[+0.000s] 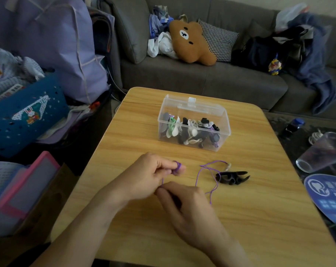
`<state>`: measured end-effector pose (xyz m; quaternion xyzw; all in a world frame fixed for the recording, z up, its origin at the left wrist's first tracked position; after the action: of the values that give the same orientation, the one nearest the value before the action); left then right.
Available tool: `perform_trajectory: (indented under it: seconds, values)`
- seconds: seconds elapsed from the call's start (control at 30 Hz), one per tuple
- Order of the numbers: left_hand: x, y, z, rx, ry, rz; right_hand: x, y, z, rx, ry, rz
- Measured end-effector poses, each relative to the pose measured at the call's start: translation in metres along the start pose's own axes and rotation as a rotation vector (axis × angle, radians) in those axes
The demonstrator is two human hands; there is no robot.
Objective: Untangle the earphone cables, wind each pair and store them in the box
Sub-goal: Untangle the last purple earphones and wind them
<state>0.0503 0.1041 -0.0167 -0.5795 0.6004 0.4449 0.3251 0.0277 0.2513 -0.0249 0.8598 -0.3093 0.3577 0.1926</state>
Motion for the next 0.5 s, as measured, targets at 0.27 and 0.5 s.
perform_trajectory:
  seconds: [0.27,0.5]
  values:
    - [-0.009,-0.009,-0.002,0.294,-0.22,-0.096,-0.024,0.009,-0.05,-0.315,0.155,0.143]
    - [-0.008,-0.004,-0.008,0.179,-0.682,-0.006,-0.026,0.011,-0.048,-0.219,0.209,0.213]
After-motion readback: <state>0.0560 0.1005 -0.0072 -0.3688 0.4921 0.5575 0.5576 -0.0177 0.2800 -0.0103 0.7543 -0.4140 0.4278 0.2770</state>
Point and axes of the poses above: each hand's wrist, its own y-axis towards the middle knuckle, its own z-axis out of the palm, x = y × z, the point moved 2 cm from there along y, towards the middle knuckle, and after that the axes turned 12 degrees about z, right-handed, at the moved point
